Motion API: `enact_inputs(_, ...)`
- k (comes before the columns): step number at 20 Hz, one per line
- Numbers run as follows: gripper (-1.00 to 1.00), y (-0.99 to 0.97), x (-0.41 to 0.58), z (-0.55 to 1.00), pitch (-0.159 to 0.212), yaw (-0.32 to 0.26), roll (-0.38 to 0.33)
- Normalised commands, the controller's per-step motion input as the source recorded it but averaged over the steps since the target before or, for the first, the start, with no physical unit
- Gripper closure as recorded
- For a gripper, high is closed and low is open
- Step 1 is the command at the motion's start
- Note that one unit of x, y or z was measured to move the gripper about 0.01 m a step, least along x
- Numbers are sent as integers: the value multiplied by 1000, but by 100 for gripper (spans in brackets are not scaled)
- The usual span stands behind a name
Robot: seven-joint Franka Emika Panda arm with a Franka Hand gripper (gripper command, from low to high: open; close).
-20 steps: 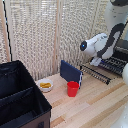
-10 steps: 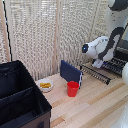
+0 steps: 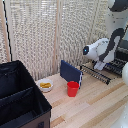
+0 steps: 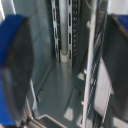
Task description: Gently stretch your hand towards the oven tray's handle, obtaining a firm grip, and draw it cautiously out of the oven. Transition your grip to the hot dog bowl, gingerly seizing the edge, and elevate it from the surface. Hover the bowl over the tray, delicately lower it, and temper your grip, establishing the bowl's equilibrium.
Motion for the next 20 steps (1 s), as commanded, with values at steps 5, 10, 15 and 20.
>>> enact_inputs(5,100,-238,-93,0,59,-71,42)
enact_inputs(10,100,-27,-134,0,14,-109,14)
enact_inputs(15,100,691,-244,0,-6,-53,-3)
enact_inputs(20,100,854,-77,0,-24,-81,0)
